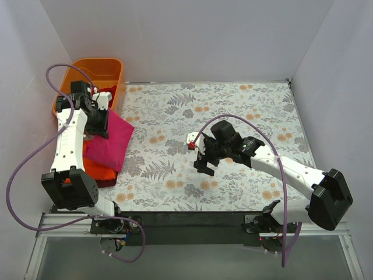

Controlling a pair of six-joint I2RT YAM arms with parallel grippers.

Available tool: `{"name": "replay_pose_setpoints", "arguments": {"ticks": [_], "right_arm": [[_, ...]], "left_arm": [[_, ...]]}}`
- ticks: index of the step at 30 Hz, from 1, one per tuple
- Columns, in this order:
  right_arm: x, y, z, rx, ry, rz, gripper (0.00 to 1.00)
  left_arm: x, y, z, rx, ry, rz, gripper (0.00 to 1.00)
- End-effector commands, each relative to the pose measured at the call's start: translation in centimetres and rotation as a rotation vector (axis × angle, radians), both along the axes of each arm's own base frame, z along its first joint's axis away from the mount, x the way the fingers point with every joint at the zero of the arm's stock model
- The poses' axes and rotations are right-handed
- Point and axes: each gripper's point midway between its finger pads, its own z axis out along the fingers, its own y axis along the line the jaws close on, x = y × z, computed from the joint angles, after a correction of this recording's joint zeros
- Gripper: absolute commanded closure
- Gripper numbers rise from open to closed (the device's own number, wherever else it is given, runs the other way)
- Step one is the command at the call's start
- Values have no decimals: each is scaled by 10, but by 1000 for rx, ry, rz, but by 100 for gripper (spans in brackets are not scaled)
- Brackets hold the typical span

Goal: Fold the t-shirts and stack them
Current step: Neatly place the folded tshirt to the corner

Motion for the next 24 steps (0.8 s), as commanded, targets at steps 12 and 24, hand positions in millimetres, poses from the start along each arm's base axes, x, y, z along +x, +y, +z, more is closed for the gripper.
{"name": "replay_pose_setpoints", "arguments": {"ticks": [12,24], "right_arm": [[2,4,11,29,-12,-17,2],[-1,6,8,22,-12,-4,2]], "left_arm": [[-56,-3,10,35,-30,-77,100],[-43,38,15,89,-45,-33,100]]}}
